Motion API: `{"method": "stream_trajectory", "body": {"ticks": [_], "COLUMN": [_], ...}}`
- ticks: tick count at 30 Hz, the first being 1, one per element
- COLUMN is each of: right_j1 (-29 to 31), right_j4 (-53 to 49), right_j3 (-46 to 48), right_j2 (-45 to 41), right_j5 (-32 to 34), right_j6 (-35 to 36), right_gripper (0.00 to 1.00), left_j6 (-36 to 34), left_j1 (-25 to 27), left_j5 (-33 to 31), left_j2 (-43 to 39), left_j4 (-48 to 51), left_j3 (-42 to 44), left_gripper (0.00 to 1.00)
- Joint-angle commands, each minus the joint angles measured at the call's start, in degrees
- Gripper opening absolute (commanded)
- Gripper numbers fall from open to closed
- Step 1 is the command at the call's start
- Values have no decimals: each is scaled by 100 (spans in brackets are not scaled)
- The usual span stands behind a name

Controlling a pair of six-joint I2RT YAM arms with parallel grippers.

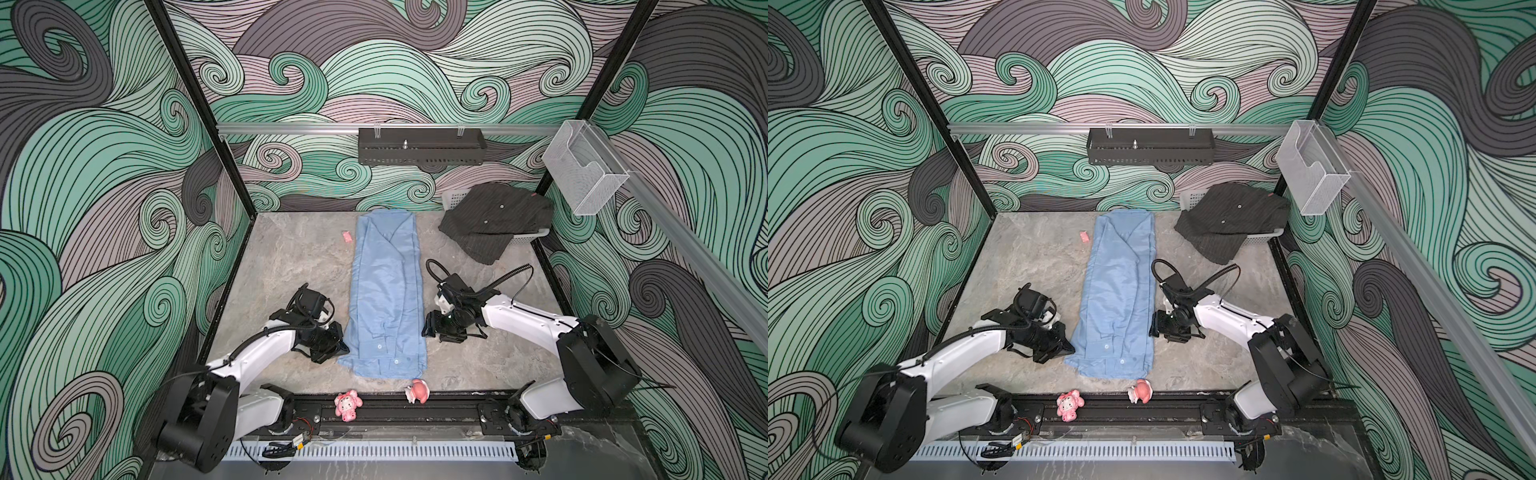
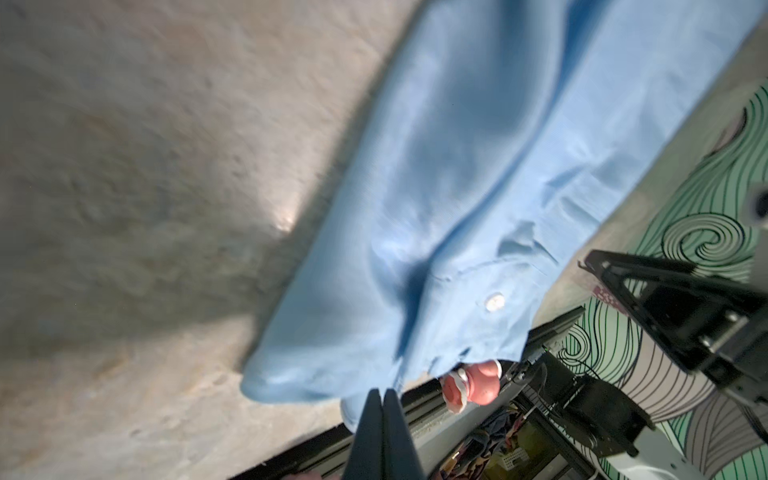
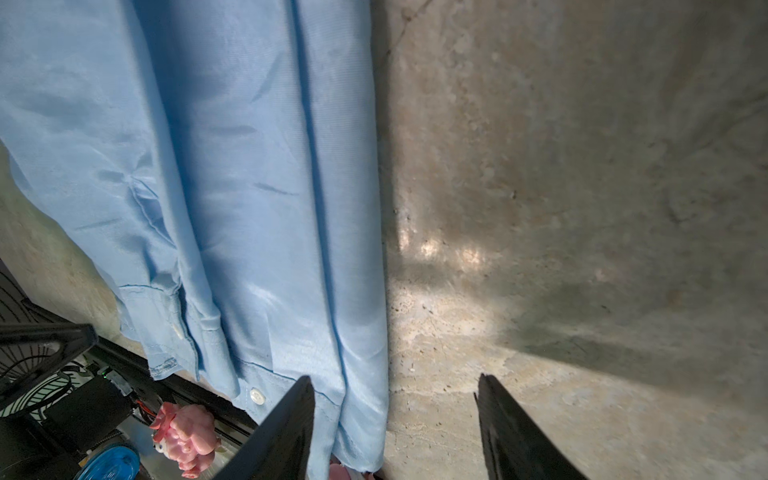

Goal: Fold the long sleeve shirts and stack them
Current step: 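Grasp the near hem corners of the light blue shirt with both grippers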

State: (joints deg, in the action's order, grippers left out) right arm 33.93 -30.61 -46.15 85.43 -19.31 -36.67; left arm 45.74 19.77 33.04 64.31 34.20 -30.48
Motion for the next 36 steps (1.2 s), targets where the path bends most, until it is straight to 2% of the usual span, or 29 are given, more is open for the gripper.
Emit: {"method": "stream_trajectory", "body": {"ticks": [1, 4, 5, 6, 13, 15, 22, 24, 26, 28, 30, 31, 36], "right_j1": [65, 99, 116, 123, 230, 279, 651, 825, 970, 1098, 1191, 1215, 1278], "right_j4": [-20, -25, -41, -38, -85, -105, 441, 608, 757, 901, 974, 976, 1352], "right_j3": [45, 69, 80, 103, 304, 389, 731, 792, 843, 888, 915, 912, 947], "right_j2": [-5, -25, -43, -61, -209, -282, -319, -242, -161, -95, -21, 12, 126], "right_j5": [13, 27, 40, 49, 79, 77, -277, -359, -418, -443, -442, -442, -498], "right_j6": [-65, -91, -95, -110, -243, -299, -574, -665, -763, -888, -969, -1002, -1141], "right_gripper": [64, 64, 65, 65, 67, 68, 69, 70, 70, 69, 68, 68, 60], "left_j6": [296, 386, 392, 398, 153, -37, -162, -128, -98, -28, 85, 142, 491], "left_j1": [81, 92, 90, 96, 74, 59, 32, 36, 47, 45, 50, 45, 133], "left_j5": [-190, -416, -473, -489, -1200, -1256, -443, -166, -48, -5, -19, -48, 107], "left_j2": [-399, -462, -441, -396, 188, 431, 1206, 1375, 1460, 1393, 1149, 1001, 138], "left_j4": [484, 537, 523, 464, 287, 281, -631, -871, -863, -791, -661, -584, -395], "left_j3": [103, 148, 167, 182, 8, -117, 1, 80, 142, 253, 391, 433, 525], "left_gripper": [0, 46, 58, 63, 68, 72, 76, 69, 57, 40, 10, 0, 0]}}
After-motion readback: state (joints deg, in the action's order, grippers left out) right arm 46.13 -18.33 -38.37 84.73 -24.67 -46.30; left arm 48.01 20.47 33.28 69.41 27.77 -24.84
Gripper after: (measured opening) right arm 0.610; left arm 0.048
